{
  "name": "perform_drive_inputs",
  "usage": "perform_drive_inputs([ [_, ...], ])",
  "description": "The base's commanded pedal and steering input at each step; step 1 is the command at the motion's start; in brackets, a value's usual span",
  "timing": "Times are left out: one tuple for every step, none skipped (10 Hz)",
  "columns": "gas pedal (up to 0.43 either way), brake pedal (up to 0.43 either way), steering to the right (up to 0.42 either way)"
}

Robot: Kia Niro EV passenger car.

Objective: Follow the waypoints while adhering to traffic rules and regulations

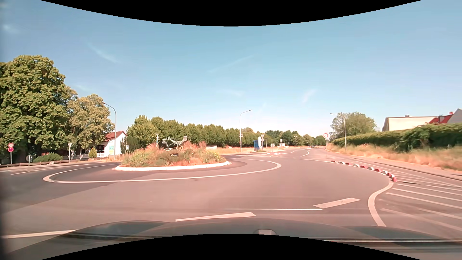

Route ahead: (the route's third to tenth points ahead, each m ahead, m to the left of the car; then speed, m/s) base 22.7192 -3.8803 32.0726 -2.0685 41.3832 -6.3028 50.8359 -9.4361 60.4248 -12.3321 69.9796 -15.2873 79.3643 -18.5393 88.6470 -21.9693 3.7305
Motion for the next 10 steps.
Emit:
perform_drive_inputs([
  [0.22,0.0,0.19],
  [0.209,0.0,0.202],
  [0.189,0.0,0.215],
  [0.177,0.0,0.224],
  [0.169,0.0,0.234],
  [0.157,0.0,0.24],
  [0.138,0.0,0.241],
  [0.118,0.0,0.241],
  [0.087,0.0,0.24],
  [0.087,0.0,0.236],
])
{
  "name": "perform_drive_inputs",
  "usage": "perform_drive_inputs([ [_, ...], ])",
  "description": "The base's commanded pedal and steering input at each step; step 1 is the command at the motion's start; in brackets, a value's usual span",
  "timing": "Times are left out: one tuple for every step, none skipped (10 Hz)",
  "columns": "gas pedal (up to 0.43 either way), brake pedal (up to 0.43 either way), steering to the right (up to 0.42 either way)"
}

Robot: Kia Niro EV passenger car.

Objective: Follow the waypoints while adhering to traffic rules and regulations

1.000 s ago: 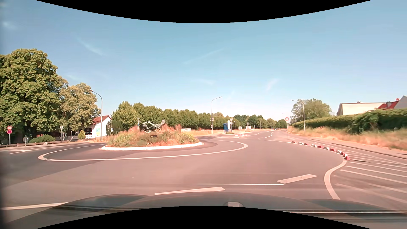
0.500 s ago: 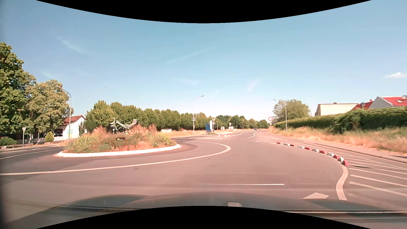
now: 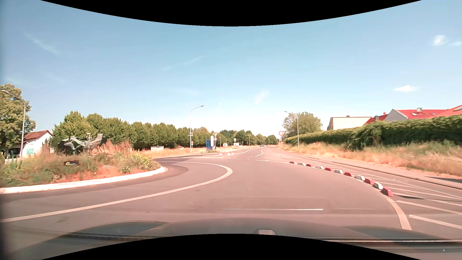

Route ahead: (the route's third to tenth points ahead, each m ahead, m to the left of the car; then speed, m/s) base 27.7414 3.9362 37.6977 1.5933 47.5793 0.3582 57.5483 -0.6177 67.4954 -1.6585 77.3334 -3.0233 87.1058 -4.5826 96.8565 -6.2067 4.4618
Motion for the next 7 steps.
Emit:
perform_drive_inputs([
  [0.087,0.0,0.228],
  [0.079,0.0,0.209],
  [0.079,0.0,0.188],
  [0.079,0.0,0.163],
  [0.079,0.0,0.13],
  [0.079,0.0,0.1],
  [0.079,0.0,0.062],
])
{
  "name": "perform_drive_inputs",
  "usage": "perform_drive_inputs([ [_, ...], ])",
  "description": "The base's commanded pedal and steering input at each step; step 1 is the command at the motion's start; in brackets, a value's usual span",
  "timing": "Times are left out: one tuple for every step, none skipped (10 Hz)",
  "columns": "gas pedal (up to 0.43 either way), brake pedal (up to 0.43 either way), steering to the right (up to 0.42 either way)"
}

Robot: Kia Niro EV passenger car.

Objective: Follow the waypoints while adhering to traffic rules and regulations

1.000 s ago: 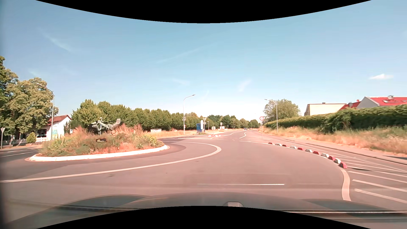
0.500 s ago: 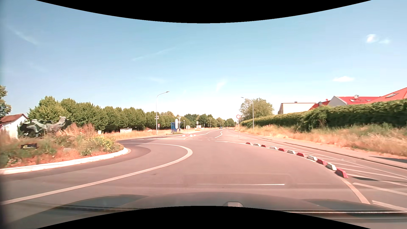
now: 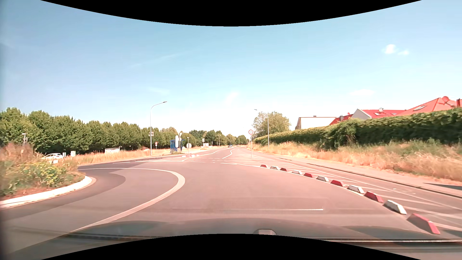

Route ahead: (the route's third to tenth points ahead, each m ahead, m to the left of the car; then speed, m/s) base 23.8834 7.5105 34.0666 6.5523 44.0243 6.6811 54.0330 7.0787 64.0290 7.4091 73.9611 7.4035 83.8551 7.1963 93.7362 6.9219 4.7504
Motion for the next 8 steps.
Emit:
perform_drive_inputs([
  [0.079,0.0,0.02],
  [0.079,0.0,-0.012],
  [0.079,0.0,-0.045],
  [0.079,0.0,-0.075],
  [0.087,0.0,-0.097],
  [0.087,0.0,-0.113],
  [0.087,0.0,-0.126],
  [0.087,0.0,-0.136],
])
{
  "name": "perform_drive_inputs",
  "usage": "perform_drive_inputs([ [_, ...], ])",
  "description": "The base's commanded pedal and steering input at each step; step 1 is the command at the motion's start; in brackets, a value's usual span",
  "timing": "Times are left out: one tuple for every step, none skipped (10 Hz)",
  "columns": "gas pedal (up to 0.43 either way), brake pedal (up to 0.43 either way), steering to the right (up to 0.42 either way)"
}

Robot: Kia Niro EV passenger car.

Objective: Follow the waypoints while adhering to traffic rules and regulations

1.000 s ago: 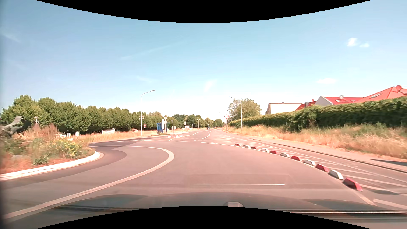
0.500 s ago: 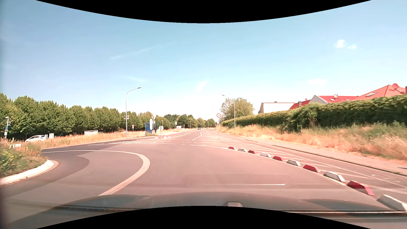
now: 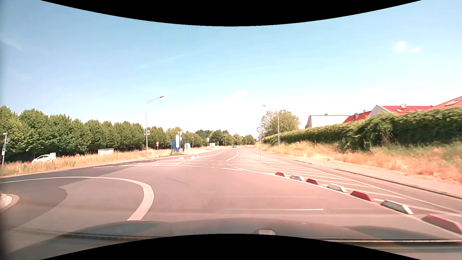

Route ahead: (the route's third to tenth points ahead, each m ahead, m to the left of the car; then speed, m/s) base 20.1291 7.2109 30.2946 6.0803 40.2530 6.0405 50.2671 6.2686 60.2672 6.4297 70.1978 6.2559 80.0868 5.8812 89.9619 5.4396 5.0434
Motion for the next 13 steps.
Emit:
perform_drive_inputs([
  [0.087,0.0,-0.144],
  [0.087,0.0,-0.15],
  [0.087,0.0,-0.158],
  [0.098,0.0,-0.162],
  [0.098,0.0,-0.164],
  [0.098,0.0,-0.164],
  [0.098,0.0,-0.164],
  [0.098,0.0,-0.163],
  [0.11,0.0,-0.159],
  [0.11,0.0,-0.149],
  [0.11,0.0,-0.135],
  [0.11,0.0,-0.121],
  [0.11,0.0,-0.103],
])
